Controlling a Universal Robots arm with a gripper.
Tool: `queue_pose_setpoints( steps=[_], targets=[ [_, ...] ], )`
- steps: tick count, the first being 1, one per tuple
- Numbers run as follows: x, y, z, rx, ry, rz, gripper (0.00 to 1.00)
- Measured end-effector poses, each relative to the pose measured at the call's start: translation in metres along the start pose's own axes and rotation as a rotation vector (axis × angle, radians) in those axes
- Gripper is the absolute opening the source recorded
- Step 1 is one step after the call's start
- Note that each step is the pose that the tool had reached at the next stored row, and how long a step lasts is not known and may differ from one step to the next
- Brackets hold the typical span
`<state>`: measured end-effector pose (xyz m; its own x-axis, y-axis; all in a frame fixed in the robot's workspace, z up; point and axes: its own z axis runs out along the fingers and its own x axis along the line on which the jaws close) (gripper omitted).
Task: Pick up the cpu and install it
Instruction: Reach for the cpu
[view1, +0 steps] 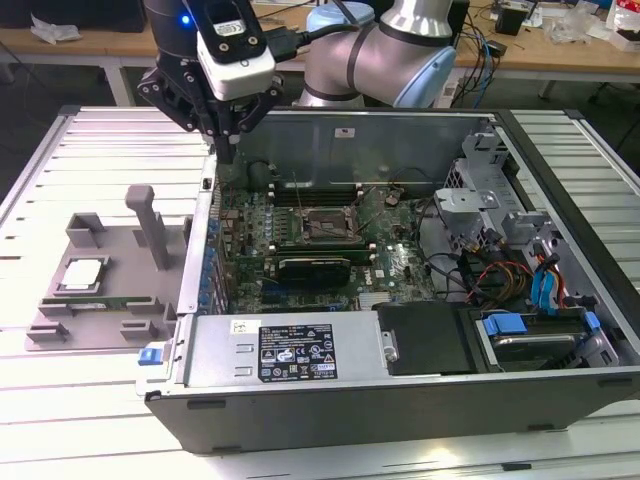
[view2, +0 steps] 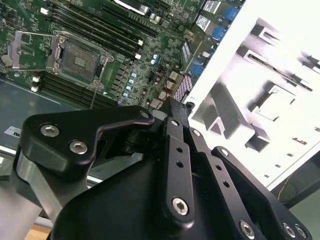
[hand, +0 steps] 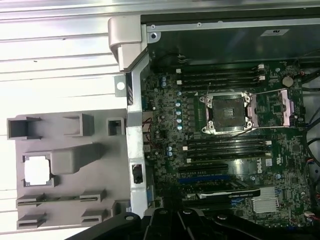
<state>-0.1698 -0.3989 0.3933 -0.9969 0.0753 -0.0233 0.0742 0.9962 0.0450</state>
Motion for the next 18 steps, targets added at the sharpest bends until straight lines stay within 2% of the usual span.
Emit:
queue_pose_setpoints(
  steps=[6, 12, 18],
  targets=[
    [0.0090, -0.0007, -0.0002, 0.0000, 0.0000, 0.000, 0.11],
    [0.0145, -0.0011, -0.0004, 0.0000, 0.0000, 0.000, 0.11],
    [0.0244, -0.0018, -0.0007, 0.0000, 0.0000, 0.000, 0.11]
  ],
)
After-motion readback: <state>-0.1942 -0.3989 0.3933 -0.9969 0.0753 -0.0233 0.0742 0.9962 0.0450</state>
